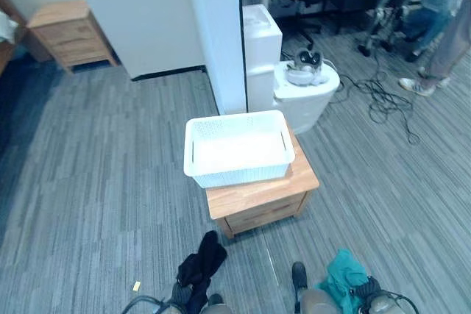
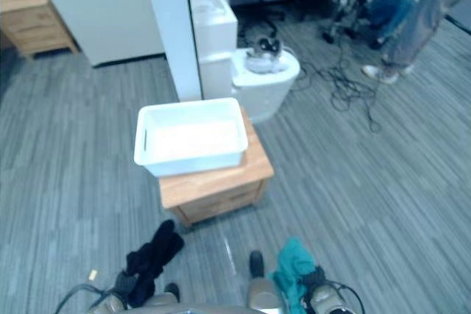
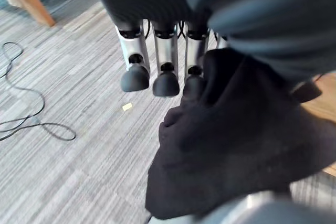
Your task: Tidy up the quilt and then pick up the clothes from the bed and put them into the laundry hamper.
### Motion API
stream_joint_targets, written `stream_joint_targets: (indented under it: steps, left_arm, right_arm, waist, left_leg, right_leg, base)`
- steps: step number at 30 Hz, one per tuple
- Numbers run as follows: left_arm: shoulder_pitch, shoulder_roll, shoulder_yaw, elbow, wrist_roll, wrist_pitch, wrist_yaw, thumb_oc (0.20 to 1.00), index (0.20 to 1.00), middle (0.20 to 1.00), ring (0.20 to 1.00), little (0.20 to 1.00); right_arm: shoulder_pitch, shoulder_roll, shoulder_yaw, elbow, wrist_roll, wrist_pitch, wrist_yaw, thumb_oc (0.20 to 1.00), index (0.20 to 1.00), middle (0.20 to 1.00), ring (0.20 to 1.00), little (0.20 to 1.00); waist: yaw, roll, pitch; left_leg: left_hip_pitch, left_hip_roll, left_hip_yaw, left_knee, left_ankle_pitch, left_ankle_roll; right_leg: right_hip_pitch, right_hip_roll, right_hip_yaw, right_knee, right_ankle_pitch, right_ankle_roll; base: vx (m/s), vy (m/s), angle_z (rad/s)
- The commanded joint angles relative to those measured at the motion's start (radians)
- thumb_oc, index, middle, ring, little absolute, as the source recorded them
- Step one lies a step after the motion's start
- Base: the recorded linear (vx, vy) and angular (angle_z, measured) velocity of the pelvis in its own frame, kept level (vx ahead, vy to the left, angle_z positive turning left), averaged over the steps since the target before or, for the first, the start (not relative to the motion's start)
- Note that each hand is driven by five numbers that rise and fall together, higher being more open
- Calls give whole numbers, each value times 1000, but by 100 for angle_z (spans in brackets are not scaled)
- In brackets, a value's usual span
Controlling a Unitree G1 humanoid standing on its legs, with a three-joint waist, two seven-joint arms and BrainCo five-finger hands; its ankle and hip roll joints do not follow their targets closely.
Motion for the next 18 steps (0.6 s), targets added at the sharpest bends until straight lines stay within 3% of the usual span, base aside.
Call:
stream_joint_targets:
  steps: [1,3,4,5,8,14,16,18]
  left_arm:
    - [-51,42,24,-37,-62,-6,54,200,200,200,200,200]
    - [-47,42,28,-44,-60,-9,56,200,200,200,200,200]
    - [-35,49,22,-47,-38,-10,46,200,200,200,200,200]
    - [-34,49,21,-47,-38,-10,46,200,200,200,200,200]
    - [-13,51,25,-41,-12,-4,33,200,200,200,200,200]
    - [3,76,28,-65,19,-5,7,200,200,200,200,200]
    - [0,109,38,-85,25,-8,-2,200,200,200,200,200]
    - [-6,118,49,-87,22,-10,2,200,200,200,200,200]
  right_arm:
    - [-36,-51,4,-40,39,-27,-37,200,200,200,200,200]
    - [-50,-64,-3,-74,45,-33,-38,200,200,200,200,200]
    - [-55,-80,-12,-127,42,-38,-35,200,200,200,200,200]
    - [-54,-80,-13,-128,42,-37,-35,200,200,200,200,200]
    - [-55,-127,-38,-281,26,-55,-43,200,200,200,200,200]
    - [-51,-209,-71,-579,53,-93,-1,200,200,200,200,200]
    - [-93,-309,-94,-793,31,-125,10,200,200,200,200,200]
    - [-111,-353,-124,-903,28,-151,-2,200,200,200,200,200]
  waist:
    - [-18,-28,30]
    - [-12,-28,25]
    - [-11,-18,12]
    - [-11,-19,13]
    - [-37,9,-16]
    - [-44,-9,-25]
    - [-43,-28,-1]
    - [-45,-36,6]
  left_leg:
    - [-14,19,191,197,-71,11]
    - [-53,-10,236,141,-92,14]
    - [-52,-61,246,-6,-98,19]
    - [-48,-64,247,-12,-95,19]
    - [44,-90,265,-191,-85,31]
    - [111,-97,291,-276,-79,45]
    - [124,-85,307,-276,-91,56]
    - [130,-78,300,-276,-98,55]
  right_leg:
    - [50,-42,-32,16,-141,53]
    - [68,-36,-40,10,-153,49]
    - [81,-18,-50,19,-176,56]
    - [83,-20,-50,19,-176,57]
    - [69,3,-66,79,-199,72]
    - [26,2,-71,214,-191,104]
    - [-65,15,-60,388,-167,141]
    - [-96,16,-40,408,-162,155]
  base:
    - [182,-88,53]
    - [235,-53,59]
    - [168,19,53]
    - [234,88,40]
    - [233,188,7]
    - [74,133,6]
    - [-3,142,-13]
    - [18,21,-13]
